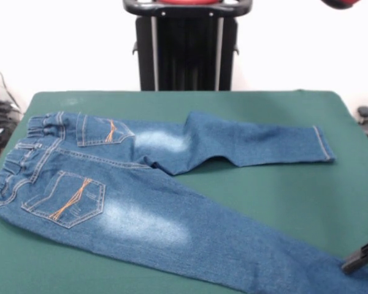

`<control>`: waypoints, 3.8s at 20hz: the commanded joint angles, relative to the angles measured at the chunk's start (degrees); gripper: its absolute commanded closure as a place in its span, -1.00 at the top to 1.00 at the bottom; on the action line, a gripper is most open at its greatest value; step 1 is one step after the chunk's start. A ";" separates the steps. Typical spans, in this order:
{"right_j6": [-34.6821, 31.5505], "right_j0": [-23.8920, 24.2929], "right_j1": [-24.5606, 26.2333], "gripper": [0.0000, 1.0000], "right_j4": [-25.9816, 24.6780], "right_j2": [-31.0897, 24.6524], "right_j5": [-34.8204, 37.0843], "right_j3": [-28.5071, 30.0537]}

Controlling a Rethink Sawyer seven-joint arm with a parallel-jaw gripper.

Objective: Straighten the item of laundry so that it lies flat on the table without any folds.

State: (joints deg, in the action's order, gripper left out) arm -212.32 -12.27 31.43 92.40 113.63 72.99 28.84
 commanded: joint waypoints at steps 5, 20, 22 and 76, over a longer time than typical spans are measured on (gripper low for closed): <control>-13.80 -5.74 2.55 -1.00 -1.30 -8.44 7.67 -5.14; -12.50 -7.13 2.39 1.00 -5.71 -11.46 5.45 -4.10; -13.37 -7.22 2.45 1.00 -5.68 -11.56 5.03 -3.91; 8.99 -29.79 -21.35 1.00 -42.09 -58.49 -17.35 36.91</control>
State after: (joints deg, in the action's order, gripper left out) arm -212.31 -41.20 12.60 54.68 66.17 59.17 61.77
